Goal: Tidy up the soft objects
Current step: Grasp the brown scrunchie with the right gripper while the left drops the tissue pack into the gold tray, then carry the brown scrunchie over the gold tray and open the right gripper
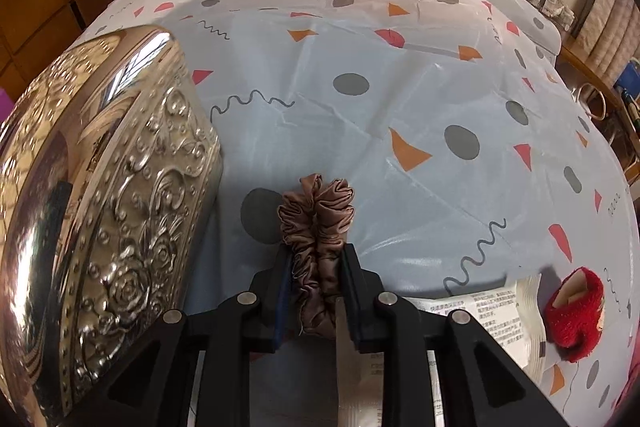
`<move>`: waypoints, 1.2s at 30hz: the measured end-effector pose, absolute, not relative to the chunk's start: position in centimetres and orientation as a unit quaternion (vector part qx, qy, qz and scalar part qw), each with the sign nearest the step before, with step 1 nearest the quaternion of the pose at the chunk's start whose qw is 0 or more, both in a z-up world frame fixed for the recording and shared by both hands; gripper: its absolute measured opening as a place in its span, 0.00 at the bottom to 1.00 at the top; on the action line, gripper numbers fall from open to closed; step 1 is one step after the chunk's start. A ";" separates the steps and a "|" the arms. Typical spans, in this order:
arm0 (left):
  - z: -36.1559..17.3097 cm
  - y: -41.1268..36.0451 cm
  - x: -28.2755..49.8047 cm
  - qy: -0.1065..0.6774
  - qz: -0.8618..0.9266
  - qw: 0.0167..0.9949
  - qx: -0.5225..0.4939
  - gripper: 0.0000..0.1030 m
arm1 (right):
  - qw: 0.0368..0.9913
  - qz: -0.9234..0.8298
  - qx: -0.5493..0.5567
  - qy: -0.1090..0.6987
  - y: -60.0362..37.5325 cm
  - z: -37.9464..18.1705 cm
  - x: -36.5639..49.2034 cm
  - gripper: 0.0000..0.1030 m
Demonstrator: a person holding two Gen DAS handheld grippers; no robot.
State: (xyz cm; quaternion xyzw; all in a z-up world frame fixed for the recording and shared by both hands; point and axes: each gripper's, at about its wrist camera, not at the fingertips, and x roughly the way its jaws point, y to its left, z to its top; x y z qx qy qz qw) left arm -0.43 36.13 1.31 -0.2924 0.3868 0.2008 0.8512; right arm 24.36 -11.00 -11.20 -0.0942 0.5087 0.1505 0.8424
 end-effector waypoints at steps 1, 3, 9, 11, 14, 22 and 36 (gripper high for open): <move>0.9 35.9 -1.0 0.390 0.206 0.852 -0.283 0.42 | 0.844 0.151 -0.098 0.505 -11.0 -11.2 24.2 0.23; 0.1 35.4 -1.9 0.394 0.206 0.853 -0.274 0.42 | 0.847 0.150 -0.105 0.500 -10.7 -11.2 24.0 0.23; -1.7 32.1 -2.6 0.412 0.196 0.860 -0.226 0.42 | 0.859 0.151 -0.112 0.477 -10.7 -11.2 23.0 0.23; -2.1 30.8 -2.6 0.413 0.196 0.864 -0.209 0.42 | 0.860 0.151 -0.106 0.475 -10.8 -11.2 22.9 0.23; -2.2 29.4 -2.5 0.414 0.192 0.870 -0.187 0.44 | 0.863 0.148 -0.107 0.470 -10.7 -11.3 22.8 0.23; -2.4 26.1 -2.4 0.416 0.186 0.879 -0.140 0.47 | 0.869 0.145 -0.113 0.459 -10.5 -11.0 21.7 0.21; -0.6 22.5 -3.0 0.387 0.174 0.902 -0.078 0.60 | 0.866 0.144 -0.076 0.474 -11.0 -10.6 22.9 0.19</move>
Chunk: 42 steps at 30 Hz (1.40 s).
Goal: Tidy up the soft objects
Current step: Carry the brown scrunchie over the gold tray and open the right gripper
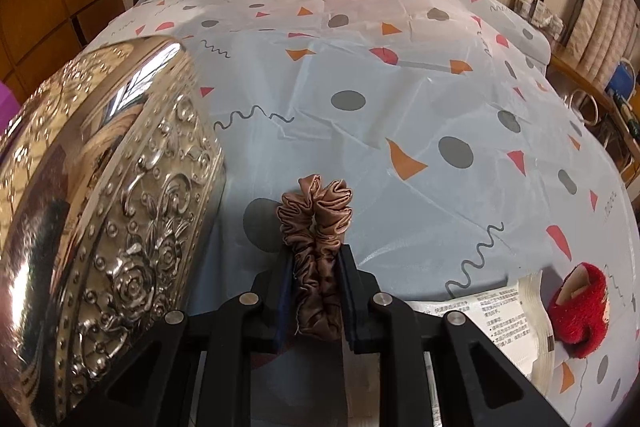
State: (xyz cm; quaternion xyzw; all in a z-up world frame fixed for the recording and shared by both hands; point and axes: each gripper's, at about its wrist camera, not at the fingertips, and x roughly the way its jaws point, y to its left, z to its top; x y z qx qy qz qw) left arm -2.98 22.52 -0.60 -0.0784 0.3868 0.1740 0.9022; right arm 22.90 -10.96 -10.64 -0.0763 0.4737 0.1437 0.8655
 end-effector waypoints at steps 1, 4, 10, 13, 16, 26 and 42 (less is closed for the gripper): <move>-0.6 22.4 -3.0 0.387 0.174 0.902 -0.078 0.62 | 0.866 0.142 -0.072 0.475 -11.0 -10.6 23.0 0.18; -0.8 22.5 -3.2 0.389 0.174 0.901 -0.080 0.68 | 0.865 0.140 -0.059 0.478 -11.3 -10.4 23.1 0.18; -1.3 22.5 -3.4 0.393 0.178 0.899 -0.076 0.74 | 0.867 0.139 -0.010 0.478 -12.4 -9.3 23.5 0.18; -1.5 22.5 -3.6 0.392 0.175 0.900 -0.075 0.76 | 0.870 0.138 0.006 0.474 -12.5 -8.6 23.3 0.18; -1.7 22.5 -3.8 0.391 0.175 0.901 -0.073 0.78 | 0.876 0.145 0.020 0.459 -12.3 -7.0 23.1 0.18; -1.7 23.0 -4.5 0.385 0.172 0.903 -0.084 0.83 | 0.901 0.167 0.036 0.400 -11.6 0.1 22.0 0.18; -2.2 24.6 -5.6 0.381 0.181 0.900 -0.109 0.84 | 0.903 0.260 0.087 0.331 -11.0 8.7 17.1 0.18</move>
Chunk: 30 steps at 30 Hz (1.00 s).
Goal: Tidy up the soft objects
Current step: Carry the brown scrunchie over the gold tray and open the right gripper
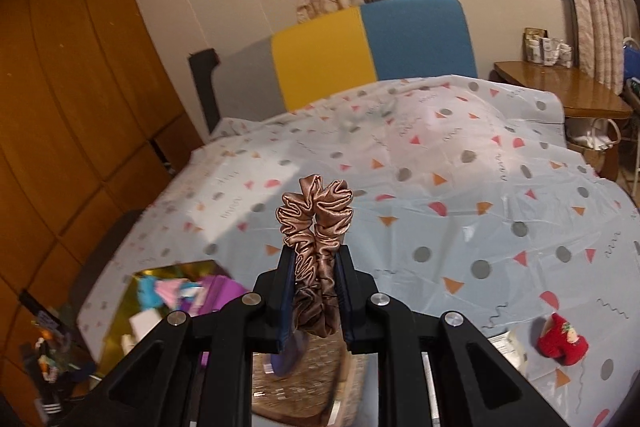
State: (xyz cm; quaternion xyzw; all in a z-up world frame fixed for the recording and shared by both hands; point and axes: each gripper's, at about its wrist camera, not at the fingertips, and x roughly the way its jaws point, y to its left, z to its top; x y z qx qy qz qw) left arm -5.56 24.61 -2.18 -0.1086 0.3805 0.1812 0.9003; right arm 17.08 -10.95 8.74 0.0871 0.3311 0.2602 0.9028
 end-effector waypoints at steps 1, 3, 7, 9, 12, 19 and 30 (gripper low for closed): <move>-2.1 24.7 -5.6 0.380 0.183 0.900 -0.109 0.84 | 0.899 0.273 0.091 0.330 -10.7 9.1 16.7 0.18; -2.0 25.0 -5.7 0.378 0.187 0.900 -0.110 0.84 | 0.895 0.292 0.090 0.325 -10.0 9.8 15.8 0.18; -1.9 25.8 -6.1 0.373 0.199 0.899 -0.111 0.86 | 0.875 0.348 0.078 0.326 -6.7 11.0 14.0 0.18; -1.9 26.3 -6.4 0.372 0.208 0.898 -0.113 0.86 | 0.863 0.376 0.065 0.330 -4.6 11.3 13.0 0.18; -2.1 27.2 -6.9 0.371 0.221 0.894 -0.119 0.87 | 0.845 0.417 0.042 0.332 -1.4 11.3 11.0 0.18; -2.2 29.4 -8.3 0.363 0.254 0.887 -0.132 0.87 | 0.795 0.491 -0.005 0.356 5.7 9.3 6.9 0.18; -2.3 31.3 -9.5 0.352 0.278 0.882 -0.143 0.96 | 0.762 0.436 -0.069 0.474 12.6 -0.2 5.4 0.20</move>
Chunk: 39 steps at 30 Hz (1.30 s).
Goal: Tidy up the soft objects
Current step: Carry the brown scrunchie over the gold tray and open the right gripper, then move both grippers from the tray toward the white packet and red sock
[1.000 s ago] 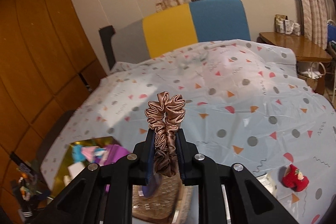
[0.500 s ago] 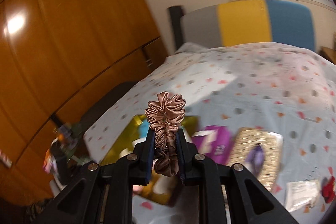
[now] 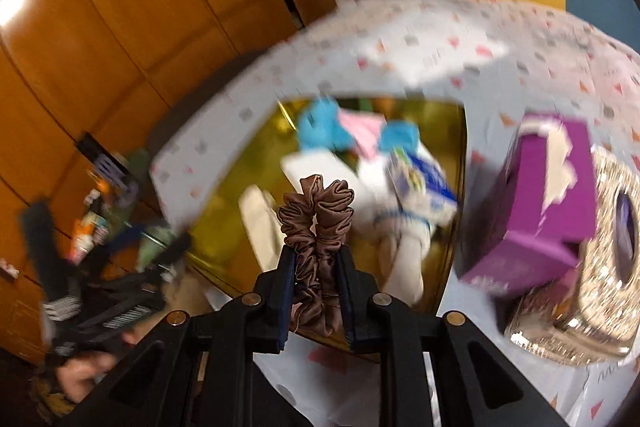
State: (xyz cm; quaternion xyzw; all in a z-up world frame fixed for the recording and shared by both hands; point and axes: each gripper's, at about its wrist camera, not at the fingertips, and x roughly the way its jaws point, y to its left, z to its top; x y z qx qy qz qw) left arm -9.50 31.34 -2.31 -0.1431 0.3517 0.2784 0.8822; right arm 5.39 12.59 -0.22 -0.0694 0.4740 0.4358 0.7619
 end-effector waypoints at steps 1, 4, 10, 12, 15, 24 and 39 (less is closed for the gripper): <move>-2.4 31.4 -9.5 0.353 0.278 0.882 -0.143 0.96 | 0.763 0.423 -0.079 0.483 13.0 -1.0 5.4 0.20; -2.6 31.2 -9.4 0.354 0.277 0.882 -0.144 0.96 | 0.758 0.413 -0.093 0.496 13.8 -2.8 5.6 0.20; -2.7 31.2 -9.2 0.355 0.274 0.882 -0.144 0.96 | 0.760 0.385 -0.120 0.510 14.6 -5.2 6.5 0.20; -2.8 31.2 -9.2 0.356 0.273 0.882 -0.143 0.96 | 0.760 0.382 -0.126 0.510 15.0 -5.5 6.6 0.22; -2.8 31.1 -9.1 0.358 0.271 0.882 -0.142 0.96 | 0.756 0.384 -0.135 0.512 15.5 -6.0 6.1 0.24; -2.7 30.7 -9.1 0.359 0.267 0.884 -0.138 0.96 | 0.766 0.374 -0.145 0.503 15.4 -6.3 5.8 0.40; -2.1 29.6 -9.1 0.356 0.253 0.891 -0.125 0.97 | 0.815 0.395 -0.069 0.418 11.8 -0.6 5.2 0.42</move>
